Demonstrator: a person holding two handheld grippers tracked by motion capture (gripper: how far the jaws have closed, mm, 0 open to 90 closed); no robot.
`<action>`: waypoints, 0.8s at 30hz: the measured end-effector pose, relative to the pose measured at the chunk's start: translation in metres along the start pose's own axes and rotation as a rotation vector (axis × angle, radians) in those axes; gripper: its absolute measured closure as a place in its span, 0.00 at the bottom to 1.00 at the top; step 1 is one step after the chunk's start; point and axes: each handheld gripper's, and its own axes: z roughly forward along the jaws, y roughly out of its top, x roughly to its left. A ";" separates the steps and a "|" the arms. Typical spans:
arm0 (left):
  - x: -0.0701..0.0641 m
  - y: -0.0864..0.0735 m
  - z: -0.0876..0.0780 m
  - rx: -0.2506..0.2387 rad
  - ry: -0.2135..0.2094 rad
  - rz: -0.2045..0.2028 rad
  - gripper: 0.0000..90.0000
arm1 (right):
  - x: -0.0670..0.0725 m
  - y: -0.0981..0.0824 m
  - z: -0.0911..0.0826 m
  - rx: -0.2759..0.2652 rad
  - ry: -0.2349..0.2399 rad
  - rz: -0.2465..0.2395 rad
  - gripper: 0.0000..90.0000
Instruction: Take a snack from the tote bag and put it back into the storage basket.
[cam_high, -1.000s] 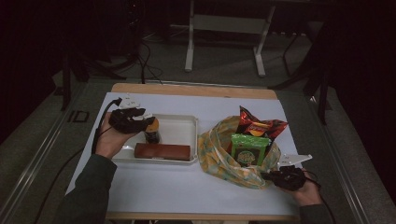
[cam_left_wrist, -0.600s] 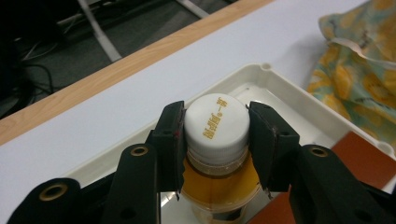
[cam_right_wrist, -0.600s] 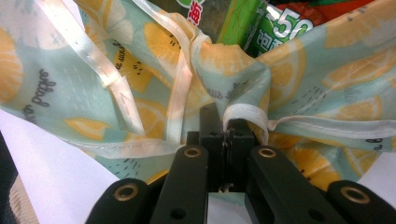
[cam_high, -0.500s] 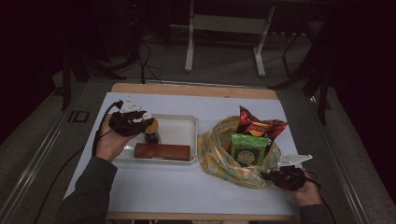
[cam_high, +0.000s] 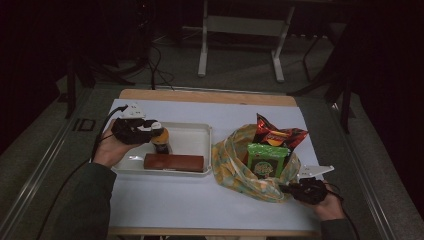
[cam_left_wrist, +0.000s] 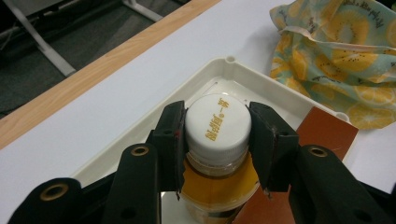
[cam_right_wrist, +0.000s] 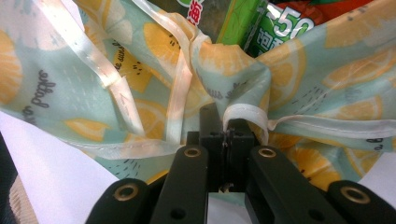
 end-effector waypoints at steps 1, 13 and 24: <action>0.000 0.000 0.000 0.004 -0.006 0.005 0.65 | 0.000 0.000 0.000 0.000 0.000 0.000 0.99; 0.007 0.001 -0.001 0.015 -0.061 0.015 0.65 | 0.000 0.000 0.000 0.001 0.000 -0.001 0.99; 0.015 0.004 0.005 0.010 -0.111 0.005 0.65 | 0.000 0.000 0.000 0.003 -0.001 -0.001 0.99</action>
